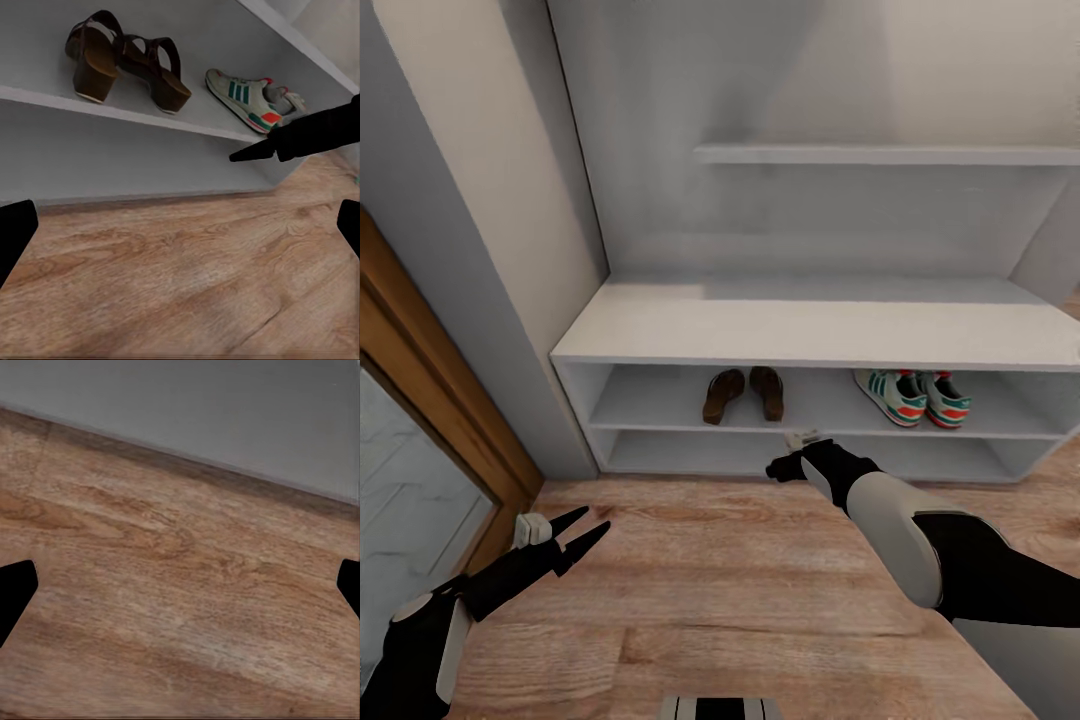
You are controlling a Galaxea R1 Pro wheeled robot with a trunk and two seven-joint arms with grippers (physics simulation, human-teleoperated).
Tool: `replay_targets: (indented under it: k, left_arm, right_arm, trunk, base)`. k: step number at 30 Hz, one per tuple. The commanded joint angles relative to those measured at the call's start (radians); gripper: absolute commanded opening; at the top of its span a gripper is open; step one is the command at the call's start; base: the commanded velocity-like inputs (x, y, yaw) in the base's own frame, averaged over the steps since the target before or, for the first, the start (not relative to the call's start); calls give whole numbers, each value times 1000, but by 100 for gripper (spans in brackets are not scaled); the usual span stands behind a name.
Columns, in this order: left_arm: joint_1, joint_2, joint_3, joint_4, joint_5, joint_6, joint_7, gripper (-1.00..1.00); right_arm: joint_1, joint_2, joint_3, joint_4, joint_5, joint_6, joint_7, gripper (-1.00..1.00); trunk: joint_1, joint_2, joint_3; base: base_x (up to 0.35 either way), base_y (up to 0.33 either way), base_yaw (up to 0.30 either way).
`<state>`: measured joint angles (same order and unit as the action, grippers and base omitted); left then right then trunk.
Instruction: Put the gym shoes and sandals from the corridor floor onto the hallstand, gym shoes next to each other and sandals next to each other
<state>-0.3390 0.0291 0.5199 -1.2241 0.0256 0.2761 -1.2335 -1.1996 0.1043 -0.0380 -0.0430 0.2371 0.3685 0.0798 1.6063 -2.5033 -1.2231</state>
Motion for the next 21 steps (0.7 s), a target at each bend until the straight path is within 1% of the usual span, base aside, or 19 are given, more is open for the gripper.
replay_targets:
  k: [1, 7, 21]
  left_arm:
    - [0, 0, 0, 0, 0, 0, 0, 100]
    - [0, 0, 0, 0, -3, 0, 1, 100]
    - [1, 0, 0, 0, 0, 0, -1, 100]
  right_arm:
    - [0, 0, 0, 0, 0, 0, 0, 100]
    - [0, -1, 0, 0, 0, 0, 0, 100]
    - [0, -2, 0, 0, 0, 0, 0, 100]
  trunk:
    - [0, 0, 0]
    - [0, 0, 0]
    - [0, 0, 0]
  base:
    - [-113, 0, 0]
    - [-48, 0, 0]
    - [-3, 0, 0]
